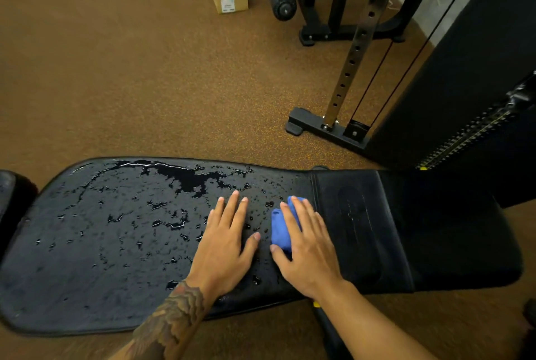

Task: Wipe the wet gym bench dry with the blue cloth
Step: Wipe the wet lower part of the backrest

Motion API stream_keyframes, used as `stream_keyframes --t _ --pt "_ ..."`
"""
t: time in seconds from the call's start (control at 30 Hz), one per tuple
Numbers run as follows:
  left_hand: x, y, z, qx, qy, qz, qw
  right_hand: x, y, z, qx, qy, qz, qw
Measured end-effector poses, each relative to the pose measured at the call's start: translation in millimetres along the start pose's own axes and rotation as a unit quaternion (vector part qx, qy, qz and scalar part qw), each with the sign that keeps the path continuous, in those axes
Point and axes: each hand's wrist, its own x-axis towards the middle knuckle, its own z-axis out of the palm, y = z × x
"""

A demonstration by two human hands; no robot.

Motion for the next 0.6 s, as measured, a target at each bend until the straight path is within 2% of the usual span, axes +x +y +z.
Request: stream_keyframes --t 0.23,0.4,0.6 --pt "-3 -13 4 0.061 -0.026 -0.007 0.998 -9 -2 4 0.000 0.007 0.003 1.000" --pt "-3 -15 2 0.036 -0.029 -0.013 0.999 -12 13 -2 -0.013 0.002 0.014 1.000" --pt "-4 -15 -7 -0.006 -0.030 -0.016 0.999 53 12 -5 -0.030 0.007 0.062 0.998"
